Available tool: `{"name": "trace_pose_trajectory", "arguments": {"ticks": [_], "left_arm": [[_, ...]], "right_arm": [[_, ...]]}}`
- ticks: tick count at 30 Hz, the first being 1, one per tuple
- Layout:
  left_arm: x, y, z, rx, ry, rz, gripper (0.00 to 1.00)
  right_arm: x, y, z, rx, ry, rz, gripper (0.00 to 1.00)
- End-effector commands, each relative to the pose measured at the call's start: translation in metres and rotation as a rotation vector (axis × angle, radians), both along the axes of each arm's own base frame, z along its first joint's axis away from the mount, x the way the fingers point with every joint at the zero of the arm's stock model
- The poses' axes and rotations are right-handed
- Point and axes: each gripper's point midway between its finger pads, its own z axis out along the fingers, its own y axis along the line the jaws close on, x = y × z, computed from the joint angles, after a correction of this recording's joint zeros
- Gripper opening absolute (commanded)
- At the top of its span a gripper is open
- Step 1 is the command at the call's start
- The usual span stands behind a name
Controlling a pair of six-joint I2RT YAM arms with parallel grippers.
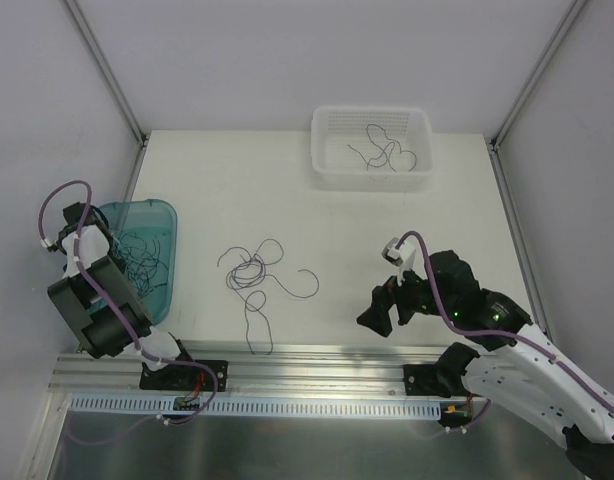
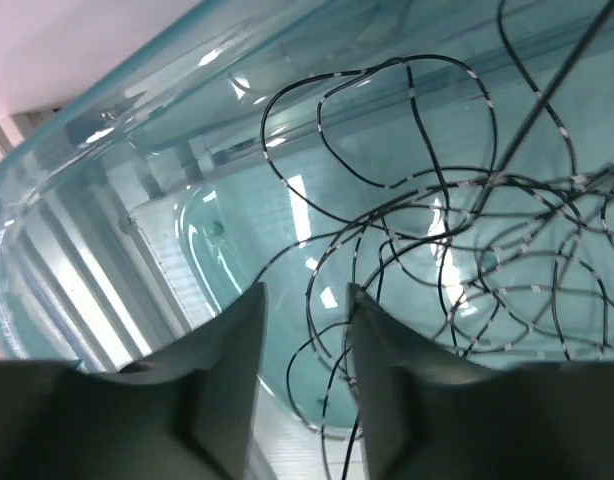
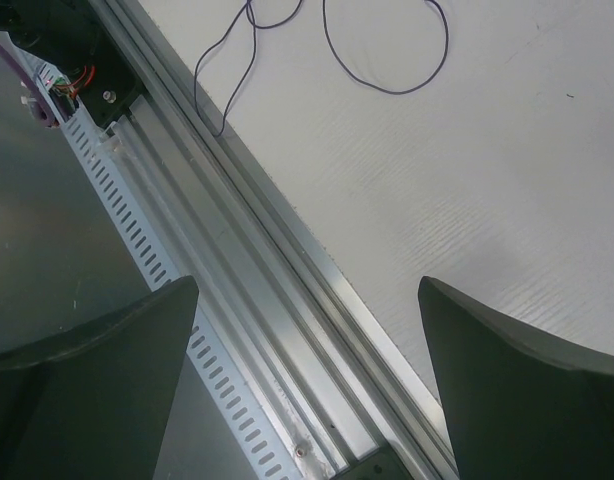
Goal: Untangle the cables
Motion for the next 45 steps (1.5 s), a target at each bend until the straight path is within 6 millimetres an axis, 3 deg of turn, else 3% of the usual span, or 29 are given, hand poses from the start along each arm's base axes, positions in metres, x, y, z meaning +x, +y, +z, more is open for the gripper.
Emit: {"name": "trace_pose_trajectory", "arguments": {"ticks": [1,2,3,7,17,25,30,35,40,45], "left_arm": [[0.004,0.005,0.039,0.073,-0.071,0.0,0.43],[0.004,0.006,0.044,0.084,-0.081,-0.004,0.49],[0.003,0.006,0.053,0.103,-0.098,-0.008,0.61],[-0.005,0.006,0.071,0.158,-0.13,0.004,0.83],[0.006,-0.017,0.114,0.155,-0.37,-0.01,0.98],[0.033,-0.046,0.146,0.059,-0.587,-0.087,0.98],[0.054,-0.078,0.162,-0.019,-0.663,-0.252,0.98],[0.069,-0.116,0.172,-0.085,-0.704,-0.442,0.89],[0.086,-0.16,0.16,-0.164,-0.678,-0.621,0.79],[0.092,-0.152,0.129,-0.159,-0.622,-0.542,0.58]], "right_arm": [[-0.002,0.005,0.008,0.037,-0.034,0.039,0.97],[-0.002,0.005,0.009,0.039,-0.036,0.038,0.97],[-0.003,0.005,0.01,0.042,-0.038,0.041,0.97],[-0.004,0.005,0.012,0.051,-0.044,0.045,0.97],[-0.006,0.003,0.015,0.066,-0.051,0.04,0.97],[-0.006,0.002,0.014,0.066,-0.052,0.036,0.97],[-0.006,0.003,0.013,0.057,-0.049,0.037,0.97],[-0.004,0.004,0.01,0.049,-0.038,0.034,0.97],[-0.004,0.004,0.009,0.042,-0.032,0.034,0.97],[-0.004,0.003,0.008,0.038,-0.03,0.03,0.97]]}}
